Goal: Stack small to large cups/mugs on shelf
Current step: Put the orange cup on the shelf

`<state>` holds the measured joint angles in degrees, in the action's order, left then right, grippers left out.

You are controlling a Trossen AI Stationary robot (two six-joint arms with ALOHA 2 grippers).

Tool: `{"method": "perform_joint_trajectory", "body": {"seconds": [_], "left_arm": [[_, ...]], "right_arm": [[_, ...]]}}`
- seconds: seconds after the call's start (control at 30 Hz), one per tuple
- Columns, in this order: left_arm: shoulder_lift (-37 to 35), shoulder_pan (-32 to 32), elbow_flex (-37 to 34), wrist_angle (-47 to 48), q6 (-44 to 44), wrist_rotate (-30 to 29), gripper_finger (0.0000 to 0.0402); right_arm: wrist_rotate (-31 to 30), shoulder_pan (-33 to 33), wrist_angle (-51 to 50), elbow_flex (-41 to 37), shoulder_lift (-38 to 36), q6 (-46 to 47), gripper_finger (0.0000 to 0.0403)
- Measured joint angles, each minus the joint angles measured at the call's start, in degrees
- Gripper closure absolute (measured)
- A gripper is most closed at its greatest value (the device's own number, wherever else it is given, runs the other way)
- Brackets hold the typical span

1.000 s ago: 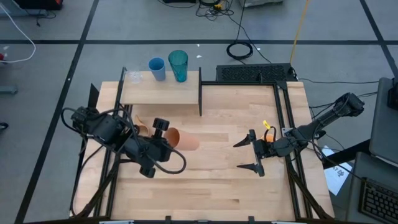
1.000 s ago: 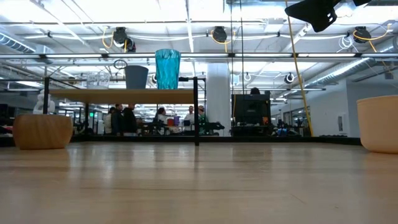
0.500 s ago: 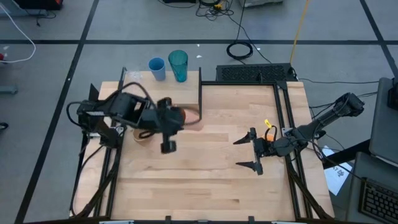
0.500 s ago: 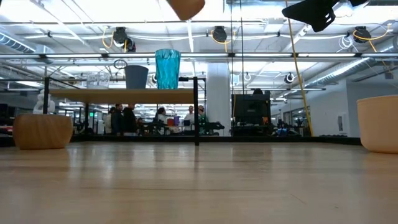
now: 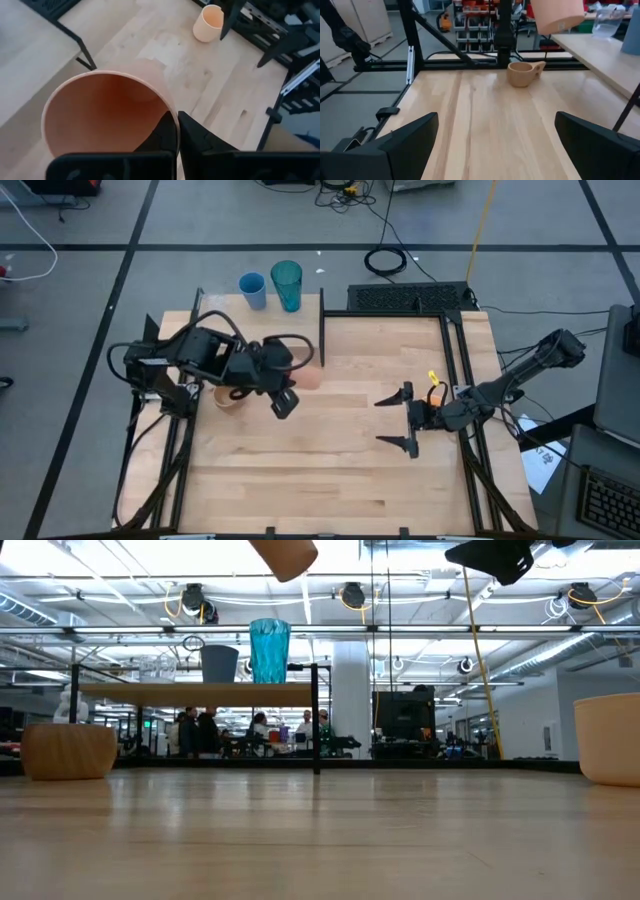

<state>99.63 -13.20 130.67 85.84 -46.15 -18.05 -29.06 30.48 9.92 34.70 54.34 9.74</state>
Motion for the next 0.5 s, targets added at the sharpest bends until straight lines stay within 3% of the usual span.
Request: {"method": "perform_joint_trajectory", "body": {"seconds": [0.2, 0.5], "left_arm": [[0.0, 0.3, 0.0, -0.6, -1.4, 0.0, 0.0401], [0.0, 7.2, 0.0, -6.5, 13.8, 6.6, 0.0401]], "right_arm": [[-2.9, 0.0, 2.3, 0.0, 2.2, -1.9, 0.0012], [-2.9, -0.2, 3.9, 0.0, 5.5, -3.1, 0.0012]]}}
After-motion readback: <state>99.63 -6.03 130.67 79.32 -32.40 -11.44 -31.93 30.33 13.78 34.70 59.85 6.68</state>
